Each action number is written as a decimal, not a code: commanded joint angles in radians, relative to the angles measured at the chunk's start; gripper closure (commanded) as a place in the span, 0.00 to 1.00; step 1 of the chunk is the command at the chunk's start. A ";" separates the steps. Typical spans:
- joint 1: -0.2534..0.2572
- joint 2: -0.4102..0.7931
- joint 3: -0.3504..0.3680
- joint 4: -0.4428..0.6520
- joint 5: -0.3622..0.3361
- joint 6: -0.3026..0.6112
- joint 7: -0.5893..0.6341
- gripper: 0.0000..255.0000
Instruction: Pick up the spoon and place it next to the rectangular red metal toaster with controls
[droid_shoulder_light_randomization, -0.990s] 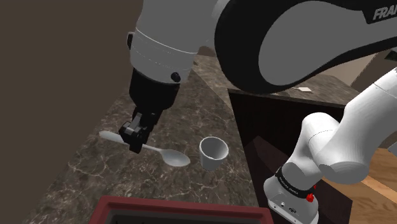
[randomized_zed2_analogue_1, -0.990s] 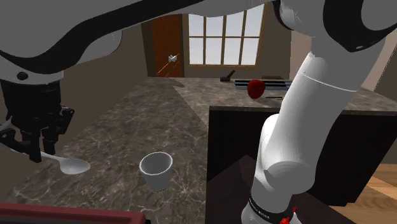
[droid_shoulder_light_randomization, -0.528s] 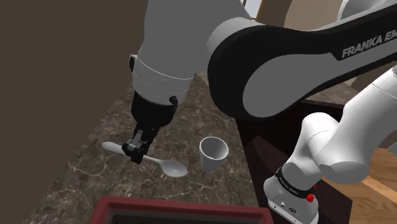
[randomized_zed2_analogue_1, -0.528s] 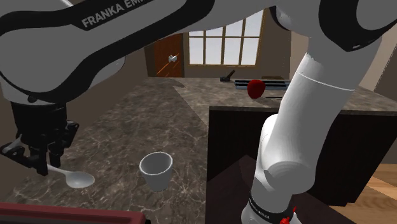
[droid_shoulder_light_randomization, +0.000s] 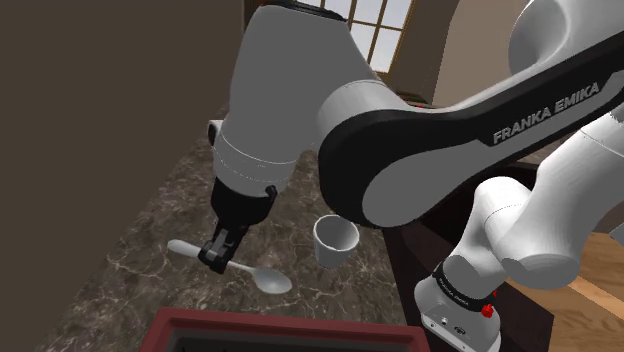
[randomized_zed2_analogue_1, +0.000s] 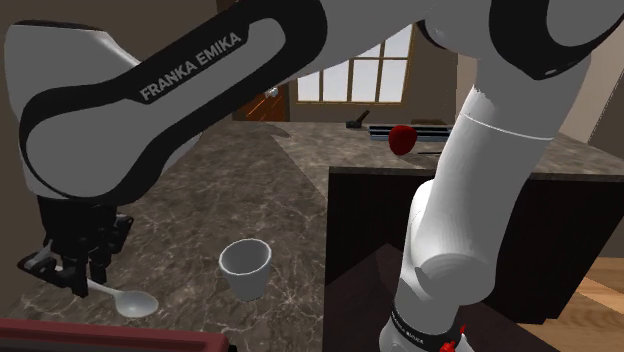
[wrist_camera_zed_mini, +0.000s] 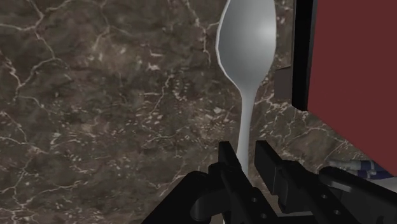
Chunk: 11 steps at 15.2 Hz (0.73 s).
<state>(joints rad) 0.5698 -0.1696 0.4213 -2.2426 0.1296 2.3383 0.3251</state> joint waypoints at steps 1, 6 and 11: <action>0.000 0.011 0.003 -0.015 -0.004 0.027 0.003 1.00; -0.001 0.044 0.010 -0.054 -0.016 0.097 0.010 1.00; -0.002 0.083 0.017 -0.088 -0.033 0.167 0.022 1.00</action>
<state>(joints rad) 0.5671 -0.0927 0.4359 -2.3201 0.0990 2.4884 0.3440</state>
